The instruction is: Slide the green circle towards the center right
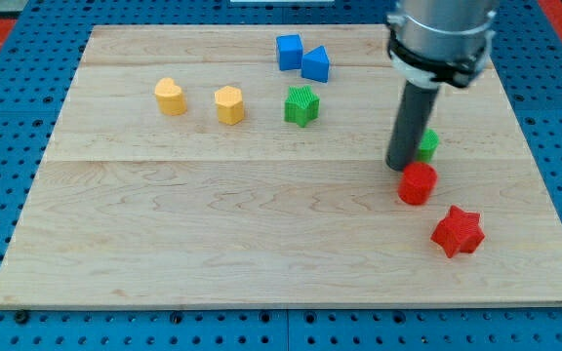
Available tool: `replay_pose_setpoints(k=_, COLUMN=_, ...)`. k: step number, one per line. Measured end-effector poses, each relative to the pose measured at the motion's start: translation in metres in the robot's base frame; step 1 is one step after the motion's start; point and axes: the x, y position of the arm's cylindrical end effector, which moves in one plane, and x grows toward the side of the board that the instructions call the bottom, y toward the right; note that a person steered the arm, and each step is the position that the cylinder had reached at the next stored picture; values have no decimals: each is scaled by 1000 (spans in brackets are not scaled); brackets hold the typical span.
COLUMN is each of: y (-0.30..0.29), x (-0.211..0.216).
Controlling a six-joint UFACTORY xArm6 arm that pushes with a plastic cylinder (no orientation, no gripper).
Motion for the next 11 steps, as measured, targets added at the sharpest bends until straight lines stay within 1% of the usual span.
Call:
replay_pose_setpoints(k=1, y=1, x=37)
replay_pose_setpoints(k=2, y=-1, x=24)
replay_pose_setpoints(k=4, y=-1, x=-19)
replay_pose_setpoints(k=6, y=8, x=-25)
replay_pose_setpoints(k=9, y=9, x=-51)
replay_pose_setpoints(k=11, y=-2, x=-51)
